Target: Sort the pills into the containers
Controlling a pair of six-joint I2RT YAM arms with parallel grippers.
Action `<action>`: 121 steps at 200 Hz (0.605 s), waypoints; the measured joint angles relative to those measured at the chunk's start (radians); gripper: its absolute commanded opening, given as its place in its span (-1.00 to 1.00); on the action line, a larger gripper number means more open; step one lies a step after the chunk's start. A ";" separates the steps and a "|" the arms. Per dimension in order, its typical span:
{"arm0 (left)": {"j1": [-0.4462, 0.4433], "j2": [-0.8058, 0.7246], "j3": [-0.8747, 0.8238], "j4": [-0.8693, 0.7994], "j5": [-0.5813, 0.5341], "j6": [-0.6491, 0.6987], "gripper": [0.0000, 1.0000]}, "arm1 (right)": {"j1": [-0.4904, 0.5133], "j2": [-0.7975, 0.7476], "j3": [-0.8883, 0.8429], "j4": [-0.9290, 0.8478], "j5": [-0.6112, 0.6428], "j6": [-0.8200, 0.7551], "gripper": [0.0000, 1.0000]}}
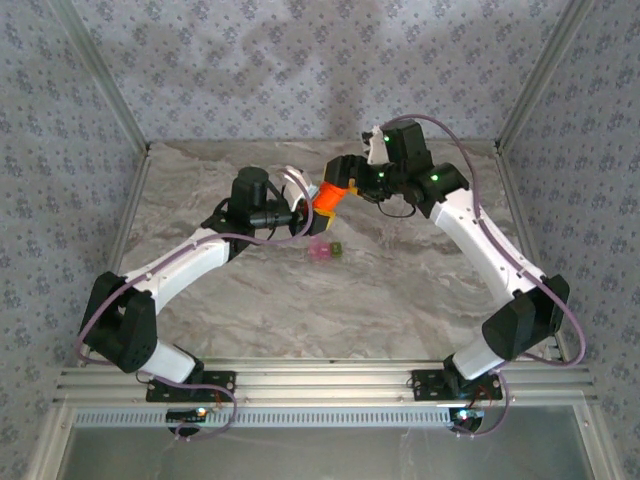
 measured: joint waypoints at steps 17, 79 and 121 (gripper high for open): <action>0.000 0.000 0.000 -0.003 0.000 0.000 -1.00 | 0.000 0.000 0.000 0.000 -0.005 -0.008 -0.08; 0.000 -0.001 0.008 0.005 0.001 0.008 -1.00 | -0.031 0.000 -0.006 0.041 -0.127 -0.237 -0.04; 0.000 -0.003 0.010 0.007 0.004 0.014 -1.00 | -0.099 0.001 -0.081 0.171 -0.341 -0.453 0.11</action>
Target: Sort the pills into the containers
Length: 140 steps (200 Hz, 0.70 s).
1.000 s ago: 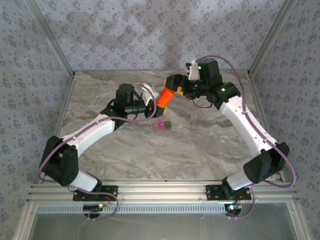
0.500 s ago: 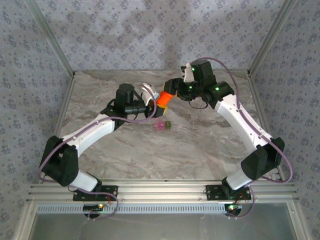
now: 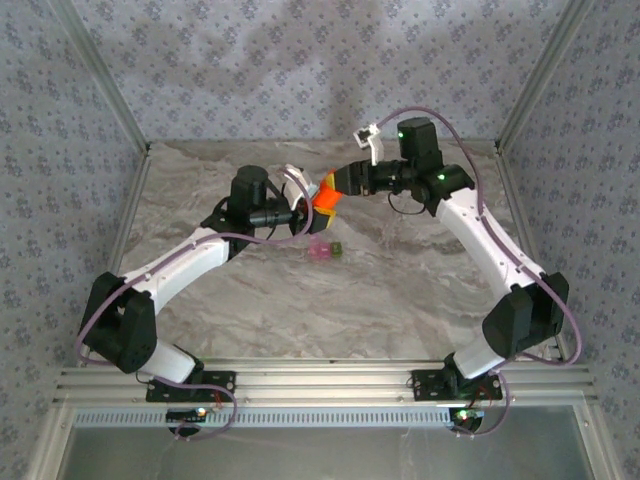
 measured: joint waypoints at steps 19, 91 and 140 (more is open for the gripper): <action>-0.002 0.000 0.000 0.001 0.000 0.000 -1.00 | -0.018 0.002 -0.024 0.051 -0.061 -0.016 0.47; -0.002 -0.004 0.000 0.000 0.000 0.000 -1.00 | -0.092 -0.074 -0.024 0.097 0.047 0.261 0.65; -0.002 -0.004 0.000 -0.006 0.000 0.000 -1.00 | -0.052 -0.082 0.056 -0.088 0.227 0.453 0.68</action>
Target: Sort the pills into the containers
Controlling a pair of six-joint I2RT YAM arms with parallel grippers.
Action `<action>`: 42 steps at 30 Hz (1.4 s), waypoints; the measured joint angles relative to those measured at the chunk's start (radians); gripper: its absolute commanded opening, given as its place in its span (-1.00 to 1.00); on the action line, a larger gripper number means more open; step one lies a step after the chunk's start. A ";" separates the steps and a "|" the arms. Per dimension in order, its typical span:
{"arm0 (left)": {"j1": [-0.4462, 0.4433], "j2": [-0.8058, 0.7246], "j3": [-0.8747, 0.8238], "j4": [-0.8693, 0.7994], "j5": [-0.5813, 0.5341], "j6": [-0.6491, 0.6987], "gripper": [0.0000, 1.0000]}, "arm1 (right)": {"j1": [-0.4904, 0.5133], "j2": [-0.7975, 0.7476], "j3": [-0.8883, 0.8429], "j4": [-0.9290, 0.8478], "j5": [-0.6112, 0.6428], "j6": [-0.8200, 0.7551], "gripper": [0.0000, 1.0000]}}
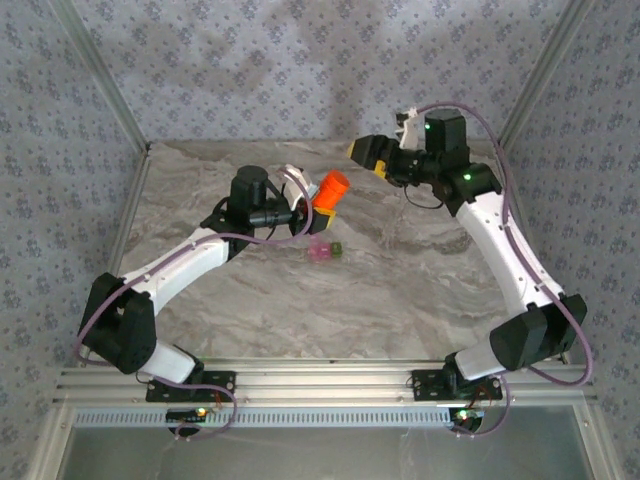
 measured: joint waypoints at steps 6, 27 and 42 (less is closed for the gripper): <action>0.000 0.000 0.001 -0.005 0.000 0.000 -1.00 | 0.072 0.032 0.037 -0.088 0.051 0.020 0.69; 0.000 0.000 0.005 -0.031 0.001 0.000 -1.00 | 0.137 0.092 0.063 -0.123 0.065 -0.015 -0.26; 0.003 0.000 0.011 -0.035 0.020 0.007 -1.00 | 0.064 0.032 -0.154 0.168 -0.166 -0.367 0.59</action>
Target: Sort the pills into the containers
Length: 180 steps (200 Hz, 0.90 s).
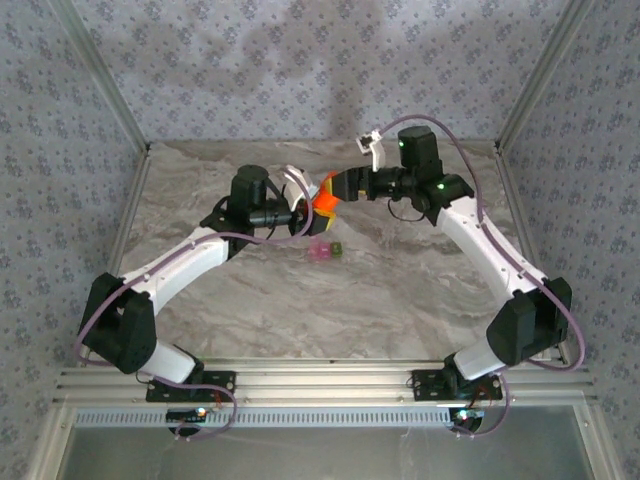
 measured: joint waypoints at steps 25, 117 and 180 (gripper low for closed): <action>0.000 0.000 0.002 0.001 0.000 0.000 -1.00 | -0.034 -0.030 -0.012 0.043 0.003 0.131 0.59; 0.000 0.000 0.027 -0.030 0.002 0.019 -1.00 | -0.059 -0.017 0.155 -0.189 0.169 0.477 0.53; 0.000 0.011 0.034 -0.047 0.011 0.023 -1.00 | 0.017 0.040 0.198 -0.293 0.180 0.472 0.49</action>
